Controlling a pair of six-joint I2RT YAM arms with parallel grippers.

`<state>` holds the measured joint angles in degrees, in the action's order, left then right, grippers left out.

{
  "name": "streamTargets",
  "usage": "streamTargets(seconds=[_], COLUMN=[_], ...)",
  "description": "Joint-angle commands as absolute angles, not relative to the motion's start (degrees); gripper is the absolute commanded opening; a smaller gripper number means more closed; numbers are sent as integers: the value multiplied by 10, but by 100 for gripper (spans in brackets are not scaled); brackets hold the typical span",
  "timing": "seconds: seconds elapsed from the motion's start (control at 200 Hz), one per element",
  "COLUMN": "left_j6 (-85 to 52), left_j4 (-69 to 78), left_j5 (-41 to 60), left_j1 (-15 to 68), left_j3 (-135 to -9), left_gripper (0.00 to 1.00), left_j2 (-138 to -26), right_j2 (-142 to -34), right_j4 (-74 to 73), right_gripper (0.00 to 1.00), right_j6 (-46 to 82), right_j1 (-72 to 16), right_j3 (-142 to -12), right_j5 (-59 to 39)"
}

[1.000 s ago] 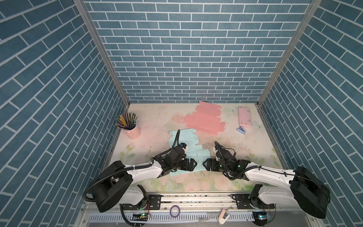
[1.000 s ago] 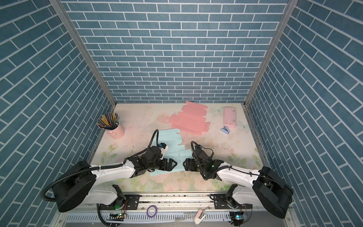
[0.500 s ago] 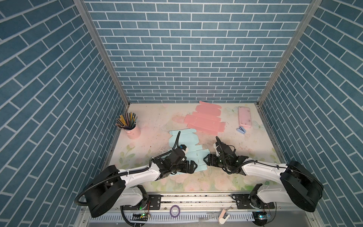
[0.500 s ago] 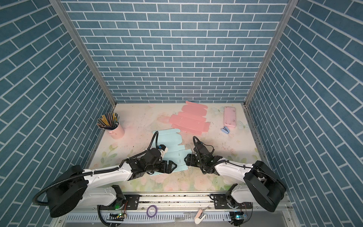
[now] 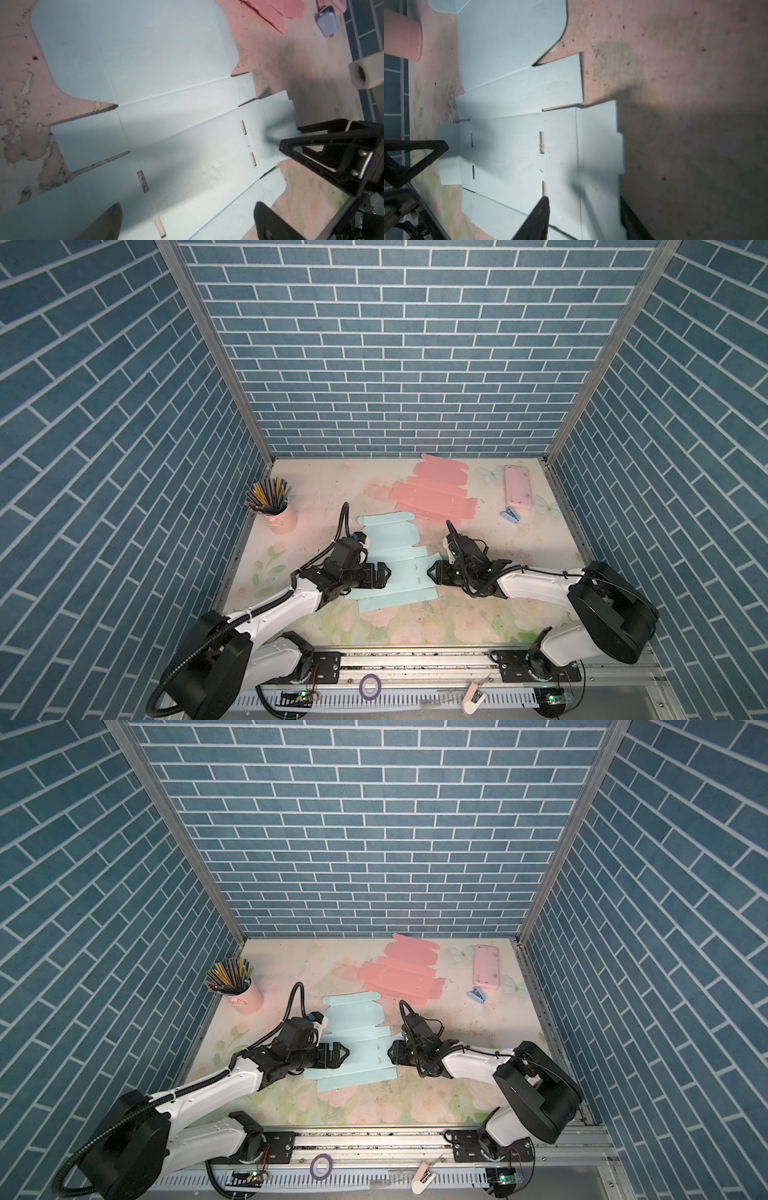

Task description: Fold the paper box

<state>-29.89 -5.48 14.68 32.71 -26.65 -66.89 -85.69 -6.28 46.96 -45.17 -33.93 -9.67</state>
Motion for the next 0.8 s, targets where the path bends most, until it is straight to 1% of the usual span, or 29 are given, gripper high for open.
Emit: streamTargets(seconds=[0.0,0.075,0.18,0.49,0.665,0.795], left_j6=[-281,-292,-304,-381,-435,-447], left_j4=[-66,-51,-52,-57,-3,9], left_j5=[158,164,151,105,70,51], left_j1=[324,332,352,436,483,522], left_j3=[-260,-246,-228,-182,-153,-161], left_gripper=[99,99,99,99,99,99], left_j2=[-688,-692,-682,-605,-603,-618], right_j2=[-877,-885,-899,-962,-1010,-1035], right_j4=[-53,-57,-41,-42,-39,-24], right_gripper=[48,44,43,38,37,37], right_j6=[448,441,419,384,370,355], right_j1=[-440,-428,-415,-386,-384,-384], right_j3=[-357,-365,-387,-452,-508,-550], right_j5=[-105,-115,-125,-158,-170,-178])
